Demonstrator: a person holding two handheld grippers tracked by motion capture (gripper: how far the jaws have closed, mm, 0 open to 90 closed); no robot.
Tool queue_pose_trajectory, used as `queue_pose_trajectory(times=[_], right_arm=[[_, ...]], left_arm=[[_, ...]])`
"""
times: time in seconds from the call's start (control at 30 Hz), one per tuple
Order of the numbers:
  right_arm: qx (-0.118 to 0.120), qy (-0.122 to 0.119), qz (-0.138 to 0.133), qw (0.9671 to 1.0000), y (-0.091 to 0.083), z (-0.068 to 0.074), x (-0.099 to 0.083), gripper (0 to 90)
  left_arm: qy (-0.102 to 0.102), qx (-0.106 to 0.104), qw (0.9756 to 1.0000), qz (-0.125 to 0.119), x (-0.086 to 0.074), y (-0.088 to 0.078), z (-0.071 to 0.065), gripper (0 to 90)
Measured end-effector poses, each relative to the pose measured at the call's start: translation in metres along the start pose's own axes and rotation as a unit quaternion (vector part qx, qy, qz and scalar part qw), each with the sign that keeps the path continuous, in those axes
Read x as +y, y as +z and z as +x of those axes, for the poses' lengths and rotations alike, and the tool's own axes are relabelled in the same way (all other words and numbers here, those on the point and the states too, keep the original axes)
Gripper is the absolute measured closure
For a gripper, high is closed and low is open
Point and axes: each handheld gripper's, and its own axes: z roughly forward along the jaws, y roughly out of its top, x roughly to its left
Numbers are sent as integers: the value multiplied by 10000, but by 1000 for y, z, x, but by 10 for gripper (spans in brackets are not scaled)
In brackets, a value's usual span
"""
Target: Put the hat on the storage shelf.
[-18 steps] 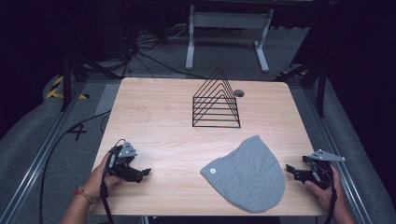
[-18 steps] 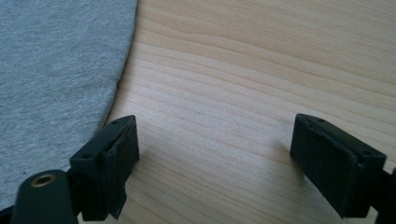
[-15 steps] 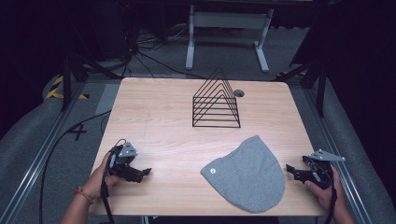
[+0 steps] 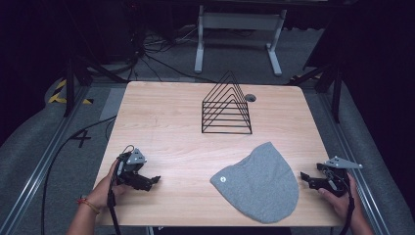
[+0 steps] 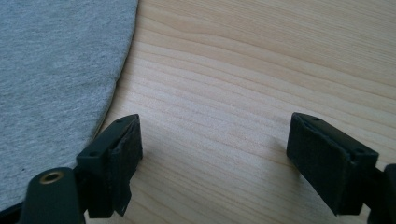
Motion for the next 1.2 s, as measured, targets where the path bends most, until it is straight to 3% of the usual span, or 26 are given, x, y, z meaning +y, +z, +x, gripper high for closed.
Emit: queue_pose_trajectory(times=[0.13,0.37,0.4,0.47,0.57,0.63,0.7,0.73,0.8,0.83,0.97,1.0,1.07,1.2], right_arm=[[15,-11,-11,10000,0,0,0,186],[50,-37,3,10000,0,-2,0,200],[48,9,-15,10000,-2,-2,0,269],[63,12,-35,10000,-2,-3,0,296],[149,63,-25,9999,-4,-5,2,375],[168,-63,-62,9998,-6,-3,6,449],[235,-287,-124,9992,-11,3,15,519],[370,-329,-124,9987,-13,8,21,549],[553,-504,-39,9972,-13,18,30,612],[639,-547,-11,9965,-11,22,33,621],[889,-862,152,9922,-1,44,46,709],[889,-862,152,9922,-1,44,46,709],[941,-1060,298,9895,7,54,51,739],[918,-1130,427,9884,23,63,61,768]], left_arm=[[-94,80,9999,13,0,0,-2,1],[-73,118,9999,9,0,0,-3,4],[75,-52,9999,55,1,-1,-3,6],[77,-119,9999,94,2,-1,-5,16],[182,-191,9996,113,8,-2,-8,125],[257,-338,9991,72,13,0,-11,232],[465,-418,9980,69,19,3,-16,265],[512,-467,9976,50,23,5,-21,349],[566,-570,9968,-1,27,6,-25,406],[612,-692,9957,-46,31,7,-29,450],[865,-892,9922,-126,46,13,-44,566],[865,-892,9922,-126,46,13,-44,585],[1105,-1072,9880,-123,59,22,-58,630],[1385,-1299,9817,-128,77,39,-82,638]])
